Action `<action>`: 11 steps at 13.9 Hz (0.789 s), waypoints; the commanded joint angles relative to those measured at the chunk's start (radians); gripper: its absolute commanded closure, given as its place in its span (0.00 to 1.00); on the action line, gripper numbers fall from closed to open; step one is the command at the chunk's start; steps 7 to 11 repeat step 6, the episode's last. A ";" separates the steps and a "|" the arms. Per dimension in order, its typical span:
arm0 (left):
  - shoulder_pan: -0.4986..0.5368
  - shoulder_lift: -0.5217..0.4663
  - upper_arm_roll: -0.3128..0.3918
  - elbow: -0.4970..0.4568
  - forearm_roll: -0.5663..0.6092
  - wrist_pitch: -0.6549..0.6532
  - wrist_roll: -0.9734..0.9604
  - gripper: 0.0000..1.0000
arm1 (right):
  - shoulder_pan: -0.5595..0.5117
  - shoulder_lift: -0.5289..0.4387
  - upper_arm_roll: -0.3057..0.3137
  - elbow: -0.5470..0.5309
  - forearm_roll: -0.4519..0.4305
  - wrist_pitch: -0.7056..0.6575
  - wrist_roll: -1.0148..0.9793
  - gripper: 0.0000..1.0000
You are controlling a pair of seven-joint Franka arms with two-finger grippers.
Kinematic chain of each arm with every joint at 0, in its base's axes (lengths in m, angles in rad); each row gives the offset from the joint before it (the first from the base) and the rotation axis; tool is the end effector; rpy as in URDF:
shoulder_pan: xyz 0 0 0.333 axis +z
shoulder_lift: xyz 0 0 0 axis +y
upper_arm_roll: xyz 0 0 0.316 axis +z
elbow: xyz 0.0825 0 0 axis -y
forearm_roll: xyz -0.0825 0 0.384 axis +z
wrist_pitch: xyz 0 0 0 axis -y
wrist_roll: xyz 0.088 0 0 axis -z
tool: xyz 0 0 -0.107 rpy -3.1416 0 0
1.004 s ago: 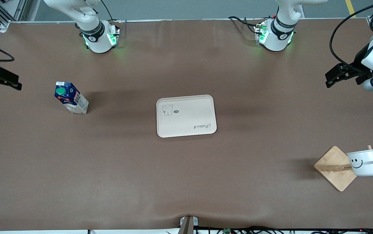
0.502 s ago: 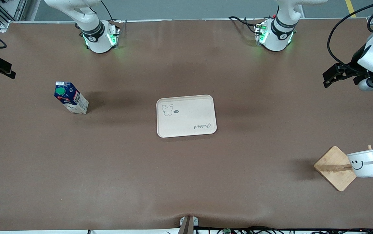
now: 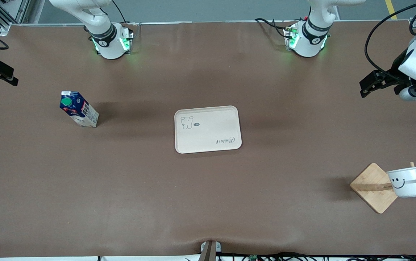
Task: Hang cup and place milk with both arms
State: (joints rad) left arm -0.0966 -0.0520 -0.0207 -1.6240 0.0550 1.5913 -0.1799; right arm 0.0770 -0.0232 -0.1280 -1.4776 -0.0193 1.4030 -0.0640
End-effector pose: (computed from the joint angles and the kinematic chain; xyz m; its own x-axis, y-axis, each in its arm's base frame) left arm 0.5370 -0.0578 0.6298 0.9977 0.0612 0.0290 0.0626 -0.9967 -0.0517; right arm 0.5286 -0.0303 0.6659 0.9986 0.0100 -0.0525 0.0107 -0.9999 0.0129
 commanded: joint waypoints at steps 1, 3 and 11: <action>0.009 -0.014 0.004 0.038 -0.018 -0.030 0.013 0.00 | -0.003 -0.014 -0.002 -0.001 -0.010 0.004 -0.007 0.00; 0.009 -0.015 0.004 0.049 -0.017 -0.059 0.013 0.00 | -0.008 -0.014 -0.007 -0.001 -0.010 0.005 0.000 0.00; 0.012 -0.015 0.008 0.050 -0.020 -0.076 0.055 0.00 | -0.008 -0.014 -0.005 -0.001 -0.010 0.005 0.003 0.00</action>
